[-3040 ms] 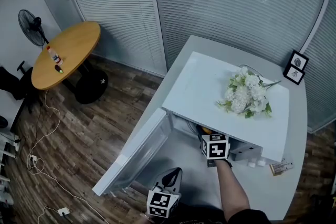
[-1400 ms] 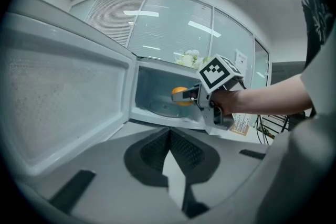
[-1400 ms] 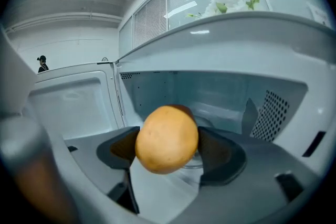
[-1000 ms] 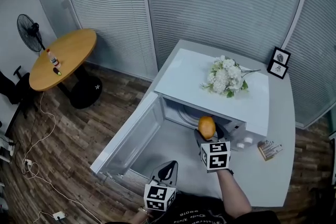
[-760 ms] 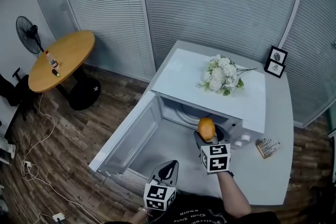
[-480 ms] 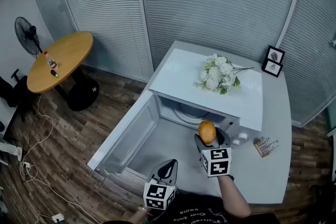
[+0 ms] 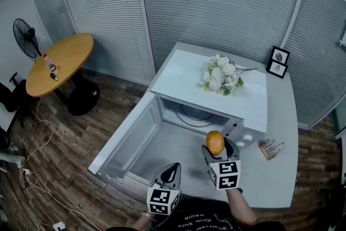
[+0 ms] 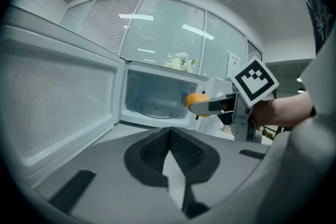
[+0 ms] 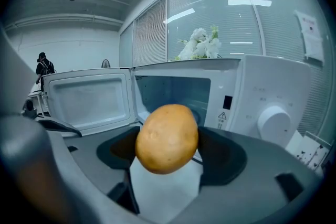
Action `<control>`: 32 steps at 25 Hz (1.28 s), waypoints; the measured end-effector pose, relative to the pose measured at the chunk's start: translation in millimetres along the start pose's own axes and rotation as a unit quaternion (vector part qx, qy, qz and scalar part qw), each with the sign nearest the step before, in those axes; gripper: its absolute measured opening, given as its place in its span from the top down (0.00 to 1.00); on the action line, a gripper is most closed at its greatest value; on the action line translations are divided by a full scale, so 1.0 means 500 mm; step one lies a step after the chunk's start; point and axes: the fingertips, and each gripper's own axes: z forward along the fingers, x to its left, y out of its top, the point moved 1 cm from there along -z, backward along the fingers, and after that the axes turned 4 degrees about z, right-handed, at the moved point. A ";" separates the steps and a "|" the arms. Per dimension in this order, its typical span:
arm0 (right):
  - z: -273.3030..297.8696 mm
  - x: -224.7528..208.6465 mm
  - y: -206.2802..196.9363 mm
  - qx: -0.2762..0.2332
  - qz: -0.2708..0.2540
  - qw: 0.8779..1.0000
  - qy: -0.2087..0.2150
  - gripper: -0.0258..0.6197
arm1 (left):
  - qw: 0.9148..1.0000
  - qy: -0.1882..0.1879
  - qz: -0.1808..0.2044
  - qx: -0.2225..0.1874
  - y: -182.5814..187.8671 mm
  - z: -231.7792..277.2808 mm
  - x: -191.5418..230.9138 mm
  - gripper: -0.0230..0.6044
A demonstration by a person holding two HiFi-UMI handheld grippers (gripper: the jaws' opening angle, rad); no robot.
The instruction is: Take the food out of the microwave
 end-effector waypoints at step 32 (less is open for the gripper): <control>-0.124 -0.015 -0.134 0.005 0.030 0.999 -0.036 0.42 | 1.000 0.001 0.008 -0.009 -0.002 0.005 -0.009 0.95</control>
